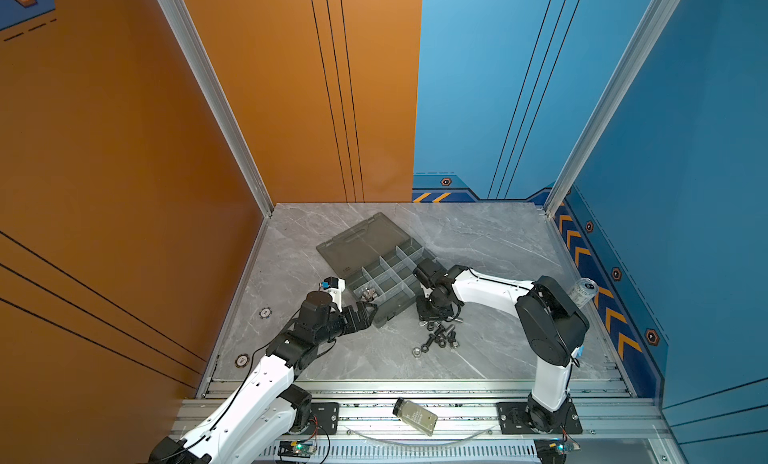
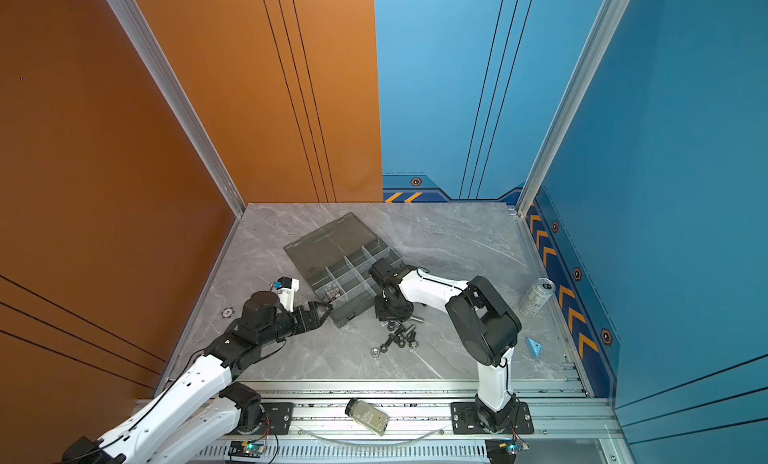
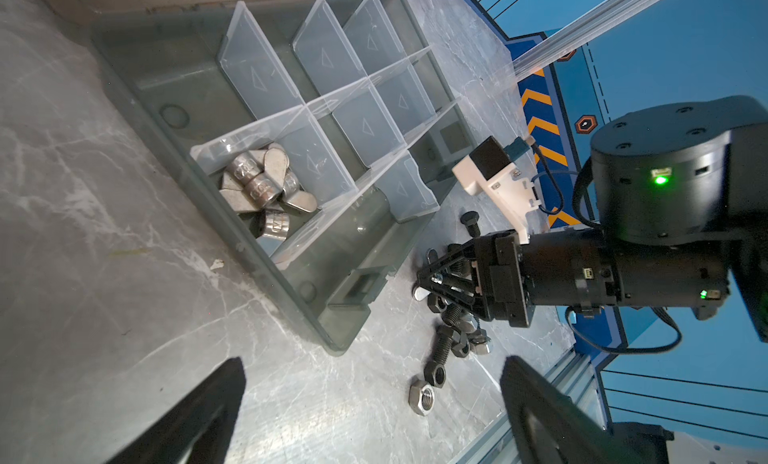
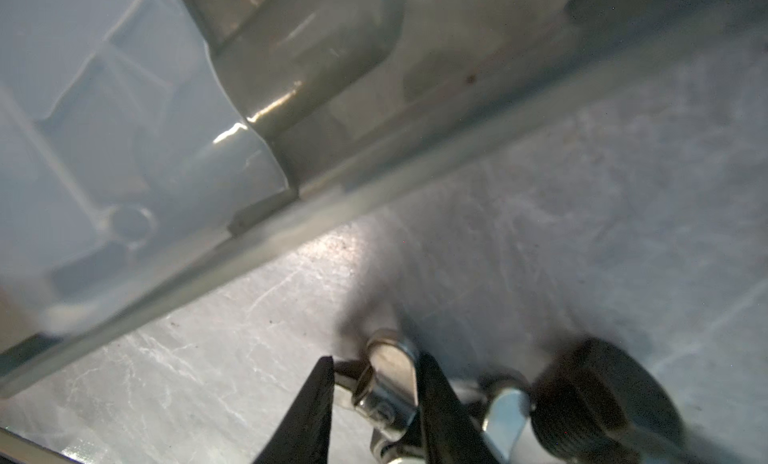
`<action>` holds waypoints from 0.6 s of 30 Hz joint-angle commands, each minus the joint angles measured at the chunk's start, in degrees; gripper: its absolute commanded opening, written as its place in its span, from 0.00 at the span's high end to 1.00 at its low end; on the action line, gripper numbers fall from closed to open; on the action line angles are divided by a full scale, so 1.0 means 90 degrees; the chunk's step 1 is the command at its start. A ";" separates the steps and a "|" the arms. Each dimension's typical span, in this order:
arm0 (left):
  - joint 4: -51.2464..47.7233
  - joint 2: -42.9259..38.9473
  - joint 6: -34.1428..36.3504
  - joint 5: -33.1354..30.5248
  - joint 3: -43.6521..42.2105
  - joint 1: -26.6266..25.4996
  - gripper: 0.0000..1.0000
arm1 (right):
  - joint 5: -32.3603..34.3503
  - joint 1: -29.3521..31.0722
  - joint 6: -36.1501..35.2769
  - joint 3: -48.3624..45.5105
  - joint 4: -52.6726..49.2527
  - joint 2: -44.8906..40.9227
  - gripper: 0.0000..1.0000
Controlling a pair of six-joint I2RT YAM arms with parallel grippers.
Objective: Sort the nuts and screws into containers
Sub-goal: 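Close the right gripper on a silver wing nut in the pile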
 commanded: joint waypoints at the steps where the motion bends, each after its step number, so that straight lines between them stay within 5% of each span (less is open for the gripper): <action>1: 0.0017 -0.0108 0.0040 0.0107 -0.0007 0.0041 0.02 | 0.0207 0.0143 0.0122 0.0097 -0.0222 0.0217 0.67; 18: 0.0024 -0.0191 0.0040 0.0126 -0.0089 0.0061 0.02 | 0.0382 0.0181 0.0066 0.0137 -0.0297 0.0187 0.91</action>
